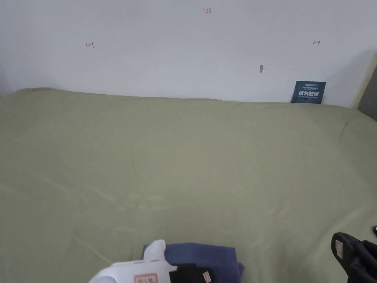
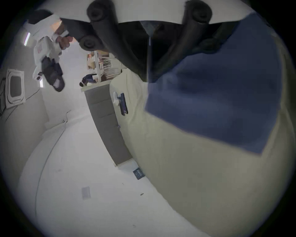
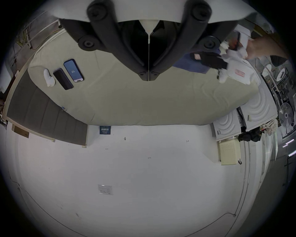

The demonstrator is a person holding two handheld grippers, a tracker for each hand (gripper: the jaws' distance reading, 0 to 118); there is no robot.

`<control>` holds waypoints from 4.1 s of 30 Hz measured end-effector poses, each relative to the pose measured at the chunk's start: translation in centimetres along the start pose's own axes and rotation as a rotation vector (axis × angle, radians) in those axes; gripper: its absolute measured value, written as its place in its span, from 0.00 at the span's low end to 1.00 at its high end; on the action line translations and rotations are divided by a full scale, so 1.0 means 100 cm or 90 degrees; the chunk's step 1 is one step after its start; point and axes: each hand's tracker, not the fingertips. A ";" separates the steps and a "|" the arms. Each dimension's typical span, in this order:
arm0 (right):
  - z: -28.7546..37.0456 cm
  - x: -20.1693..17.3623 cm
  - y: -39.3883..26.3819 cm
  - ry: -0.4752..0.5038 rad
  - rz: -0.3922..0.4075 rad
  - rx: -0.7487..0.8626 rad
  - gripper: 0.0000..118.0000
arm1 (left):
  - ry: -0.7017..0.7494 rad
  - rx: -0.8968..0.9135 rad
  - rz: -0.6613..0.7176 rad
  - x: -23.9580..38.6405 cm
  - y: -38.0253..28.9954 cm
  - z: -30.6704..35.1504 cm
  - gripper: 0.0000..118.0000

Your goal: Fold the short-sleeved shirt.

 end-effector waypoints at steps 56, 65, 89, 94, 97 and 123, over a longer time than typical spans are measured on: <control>-0.236 -0.004 -0.149 0.524 -0.301 -0.370 0.00 | 0.074 -0.078 0.034 -0.069 0.041 0.063 0.17; -0.219 -0.001 -0.118 0.423 -0.282 -0.215 0.00 | 0.161 -0.002 -0.027 -0.093 0.096 0.204 0.17; -0.133 -0.054 -0.031 0.439 -0.162 -0.178 0.00 | 0.494 0.151 0.075 -0.188 0.161 0.475 0.68; -0.118 -0.041 0.006 0.356 -0.092 -0.116 0.00 | 0.566 0.317 -0.087 -0.063 0.129 0.464 0.68; -0.114 -0.034 0.022 0.334 -0.091 -0.087 0.00 | 0.480 0.382 -0.160 0.009 0.099 0.414 0.67; -0.079 -0.010 0.085 -0.112 0.038 0.144 0.66 | 0.463 0.524 -0.490 0.194 0.050 0.154 0.89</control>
